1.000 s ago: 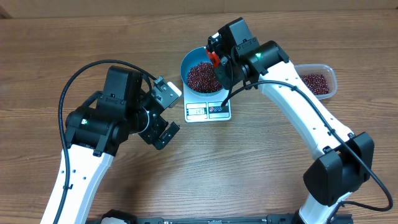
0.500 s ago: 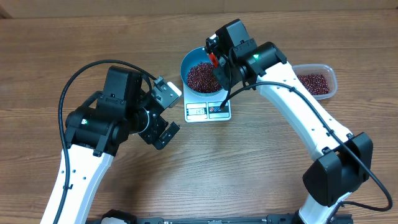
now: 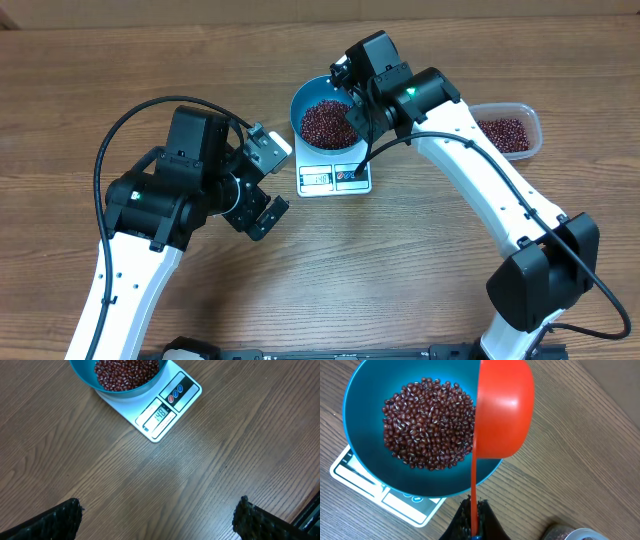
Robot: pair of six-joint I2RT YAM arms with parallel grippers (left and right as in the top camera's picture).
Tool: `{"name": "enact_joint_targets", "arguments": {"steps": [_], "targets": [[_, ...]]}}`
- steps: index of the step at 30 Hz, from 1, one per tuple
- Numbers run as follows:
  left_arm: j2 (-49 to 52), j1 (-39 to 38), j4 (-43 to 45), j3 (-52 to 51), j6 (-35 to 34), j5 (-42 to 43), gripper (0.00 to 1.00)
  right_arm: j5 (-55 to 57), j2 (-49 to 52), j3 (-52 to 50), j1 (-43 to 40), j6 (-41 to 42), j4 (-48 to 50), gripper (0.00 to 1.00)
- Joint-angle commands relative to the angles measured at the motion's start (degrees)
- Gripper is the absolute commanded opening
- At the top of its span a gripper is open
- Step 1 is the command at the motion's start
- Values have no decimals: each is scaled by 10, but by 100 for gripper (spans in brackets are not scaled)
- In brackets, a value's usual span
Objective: Scoop item into bowl and weigh 150g on scale
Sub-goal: 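Move the red cup back to the bean tub with the right gripper, then dip the red cup into the beans and scoop a small amount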
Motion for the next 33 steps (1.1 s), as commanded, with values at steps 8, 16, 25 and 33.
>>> {"name": "enact_joint_targets", "arguments": {"steps": [8,16,25,33], "targets": [[1,1,2,13,-6,3,100,-12,-56,24,3,16,6,4],[1,1,2,13,-6,3,100,-50,-111,24,-40,31,3,4],[1,1,2,13,-6,3,100,-14,-94,20,-236,46,-160,4],[1,1,2,13,-6,3,100,-41,-16,-13,-322,46,-182,4]]}}
